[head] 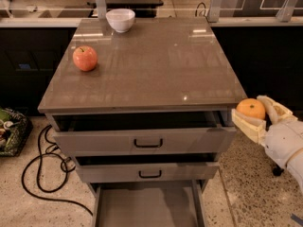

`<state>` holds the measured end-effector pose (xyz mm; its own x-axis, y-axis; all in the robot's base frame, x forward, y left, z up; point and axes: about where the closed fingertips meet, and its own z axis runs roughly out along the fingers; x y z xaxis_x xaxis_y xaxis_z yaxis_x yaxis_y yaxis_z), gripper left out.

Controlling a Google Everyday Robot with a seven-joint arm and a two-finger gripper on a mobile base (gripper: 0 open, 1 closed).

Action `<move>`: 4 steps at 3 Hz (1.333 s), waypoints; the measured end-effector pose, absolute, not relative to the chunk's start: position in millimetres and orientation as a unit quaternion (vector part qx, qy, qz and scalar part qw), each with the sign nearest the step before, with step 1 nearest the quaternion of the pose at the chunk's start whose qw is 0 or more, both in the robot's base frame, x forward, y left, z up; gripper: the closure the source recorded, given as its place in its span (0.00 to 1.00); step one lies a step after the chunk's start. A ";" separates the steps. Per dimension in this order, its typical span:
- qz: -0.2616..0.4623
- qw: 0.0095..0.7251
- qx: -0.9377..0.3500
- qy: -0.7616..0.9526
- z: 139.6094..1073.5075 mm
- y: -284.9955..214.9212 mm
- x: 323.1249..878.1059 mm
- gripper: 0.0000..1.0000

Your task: Pick orange from bottom drawer and place on counter

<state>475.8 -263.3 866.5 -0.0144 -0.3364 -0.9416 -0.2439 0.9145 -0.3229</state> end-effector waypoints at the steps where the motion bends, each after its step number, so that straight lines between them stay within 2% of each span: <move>1: 0.005 0.681 -0.231 0.695 895.8 -240.8 499.6 1.00; 3: 0.012 0.678 -0.242 0.694 901.3 -238.2 514.5 1.00; 4: 0.016 0.676 -0.260 0.689 929.3 -243.5 547.3 1.00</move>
Offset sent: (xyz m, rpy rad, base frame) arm 0.0187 0.0152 0.0239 0.0189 -0.0128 0.0730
